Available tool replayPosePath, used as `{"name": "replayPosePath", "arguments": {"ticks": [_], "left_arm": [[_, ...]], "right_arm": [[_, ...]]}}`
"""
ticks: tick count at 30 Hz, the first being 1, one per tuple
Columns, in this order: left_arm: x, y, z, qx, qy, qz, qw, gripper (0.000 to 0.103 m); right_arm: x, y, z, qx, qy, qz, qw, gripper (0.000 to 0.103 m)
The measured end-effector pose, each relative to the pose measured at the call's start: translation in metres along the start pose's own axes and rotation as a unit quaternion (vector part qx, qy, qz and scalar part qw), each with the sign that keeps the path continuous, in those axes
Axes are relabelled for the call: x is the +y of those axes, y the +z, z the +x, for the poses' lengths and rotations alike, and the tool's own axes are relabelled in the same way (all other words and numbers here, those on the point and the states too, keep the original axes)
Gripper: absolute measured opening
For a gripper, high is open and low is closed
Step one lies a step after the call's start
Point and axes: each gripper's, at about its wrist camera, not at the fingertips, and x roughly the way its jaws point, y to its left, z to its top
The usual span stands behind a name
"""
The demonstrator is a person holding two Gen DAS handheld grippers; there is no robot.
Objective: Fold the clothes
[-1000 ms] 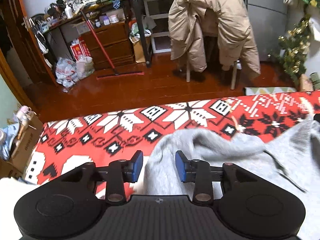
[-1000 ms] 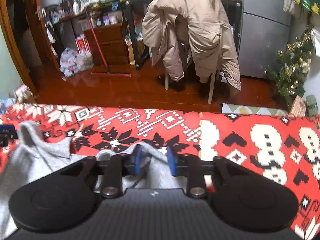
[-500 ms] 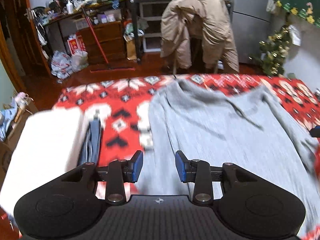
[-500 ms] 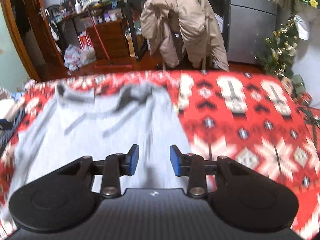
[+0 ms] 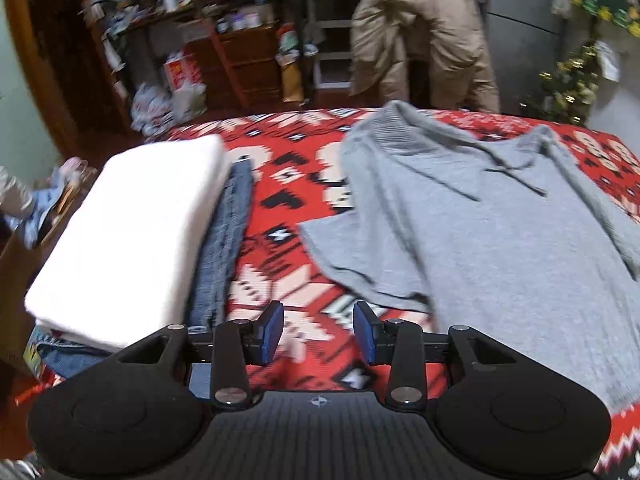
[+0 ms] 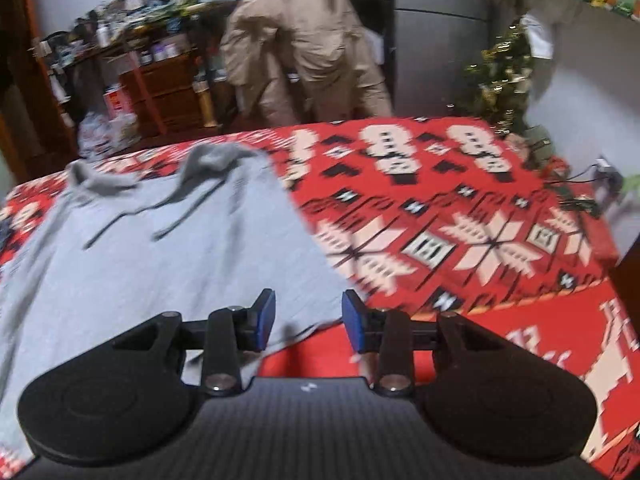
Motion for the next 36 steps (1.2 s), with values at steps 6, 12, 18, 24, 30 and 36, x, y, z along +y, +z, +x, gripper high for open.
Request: {"name": "replayPosePath", "arguments": {"ticks": [6,12,18,24,30,36], "left_arm": [[0.01,0.016,0.018,-0.005,0.012,-0.007,0.9999,0.038],[0.008,0.038,0.06,0.022,-0.003,-0.024,0.9995,0.038],[0.0,0.053,0.089,0.04,-0.016,-0.007,0.999,0.038],[-0.002,0.064,0.089,0.032,-0.009,-0.022,0.9992,0.003],[-0.001,0.071,0.047,-0.064,0.109,0.015,0.9919,0.003],[0.016,0.088,0.054,-0.065,0.172,0.023,0.9826,0.003]], "right_arm": [[-0.002,-0.001,0.027,0.011,-0.019,-0.028,0.999,0.04],[0.005,-0.01,0.031,0.002,-0.02,-0.061,0.998,0.022],[0.004,-0.01,0.029,0.003,-0.004,-0.047,0.999,0.007],[-0.002,-0.008,0.025,0.001,0.013,-0.039,0.999,0.006],[-0.016,0.013,0.008,-0.033,-0.036,-0.038,0.998,0.005],[-0.045,0.049,0.015,-0.051,-0.075,-0.027,0.996,0.005]]}}
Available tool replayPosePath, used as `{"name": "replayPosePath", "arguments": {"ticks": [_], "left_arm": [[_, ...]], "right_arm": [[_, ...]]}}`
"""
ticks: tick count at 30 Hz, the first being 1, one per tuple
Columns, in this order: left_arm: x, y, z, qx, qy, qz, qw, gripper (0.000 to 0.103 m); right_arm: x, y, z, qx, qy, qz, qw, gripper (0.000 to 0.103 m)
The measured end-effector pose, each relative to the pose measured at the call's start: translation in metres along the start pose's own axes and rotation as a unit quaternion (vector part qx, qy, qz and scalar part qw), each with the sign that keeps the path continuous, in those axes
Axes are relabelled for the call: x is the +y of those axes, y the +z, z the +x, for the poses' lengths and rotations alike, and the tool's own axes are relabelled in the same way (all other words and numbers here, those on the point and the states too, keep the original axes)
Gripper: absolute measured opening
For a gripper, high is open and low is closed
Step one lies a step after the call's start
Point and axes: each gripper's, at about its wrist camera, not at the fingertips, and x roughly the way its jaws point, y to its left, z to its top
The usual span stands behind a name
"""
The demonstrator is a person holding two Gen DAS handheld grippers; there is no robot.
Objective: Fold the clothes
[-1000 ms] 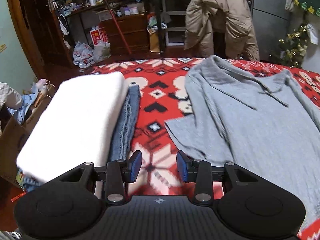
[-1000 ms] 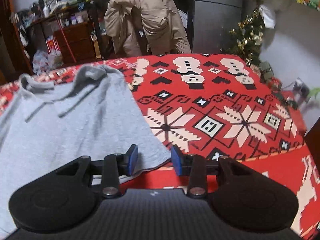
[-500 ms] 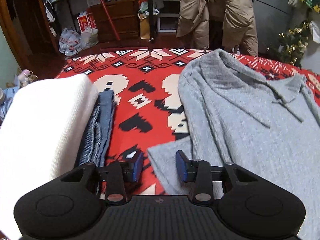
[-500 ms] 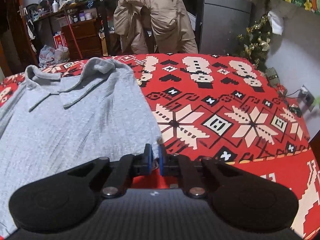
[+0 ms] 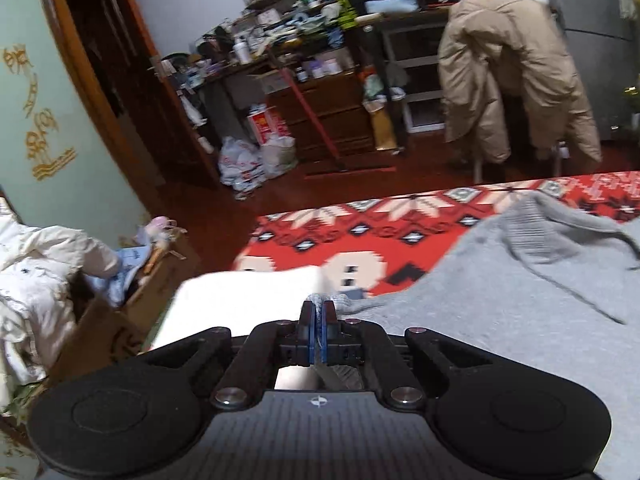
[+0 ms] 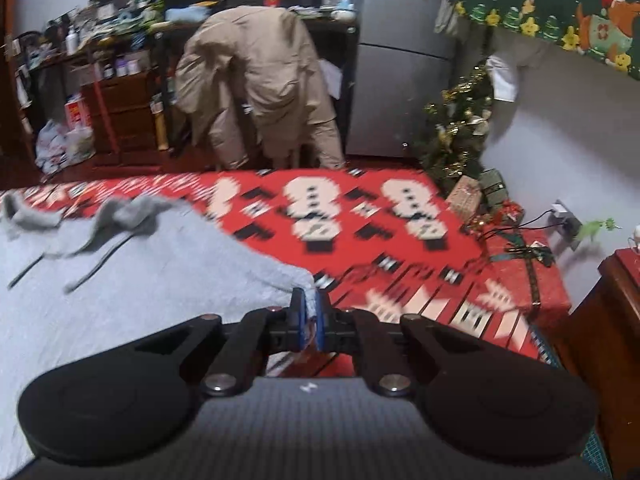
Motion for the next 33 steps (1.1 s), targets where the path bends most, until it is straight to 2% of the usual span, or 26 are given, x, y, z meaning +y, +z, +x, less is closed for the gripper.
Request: {"name": "replayPosePath", "arguments": {"ticks": [5,9,11,13,15,19,22,25,27,29,33], "left_arm": [[-0.011,-0.002,0.016,0.02,0.01,0.019,0.9996,0.005],[-0.024,-0.005,0.019,0.029,0.002,0.046,0.9985,0.02],[-0.027,-0.005,0.018,0.036,-0.018,0.049,0.998,0.022],[-0.025,-0.004,0.018,0.047,-0.032,0.038,0.9976,0.026],[-0.021,-0.003,0.016,0.057,-0.044,0.024,0.9971,0.032],[-0.004,-0.011,-0.006,0.07,-0.074,-0.003,0.9948,0.035],[0.007,-0.024,-0.033,0.069,-0.102,-0.007,0.9923,0.037],[0.013,-0.043,-0.061,0.08,-0.158,-0.014,0.9841,0.037],[0.012,-0.057,-0.077,0.099,-0.211,-0.023,0.9722,0.036],[0.009,-0.07,-0.087,0.116,-0.247,-0.037,0.9614,0.036],[-0.003,-0.09,-0.093,0.128,-0.269,-0.041,0.9538,0.013]], "right_arm": [[-0.008,0.013,0.033,0.026,-0.002,0.01,1.0,0.005],[-0.008,0.006,0.049,0.047,0.002,0.025,0.999,0.007],[-0.009,0.001,0.055,0.054,0.003,0.035,0.998,0.01],[-0.009,-0.004,0.053,0.051,0.0,0.041,0.998,0.025],[-0.011,-0.007,0.046,0.039,0.0,0.048,0.998,0.032],[-0.019,-0.01,0.022,0.036,0.022,0.077,0.996,0.034],[-0.016,-0.019,-0.007,0.037,0.047,0.075,0.995,0.034],[-0.006,-0.036,-0.038,0.054,0.075,0.072,0.993,0.034],[0.002,-0.051,-0.056,0.073,0.092,0.08,0.99,0.034],[0.012,-0.069,-0.074,0.085,0.11,0.079,0.987,0.034],[0.034,-0.098,-0.102,0.094,0.132,0.07,0.984,0.034]]}}
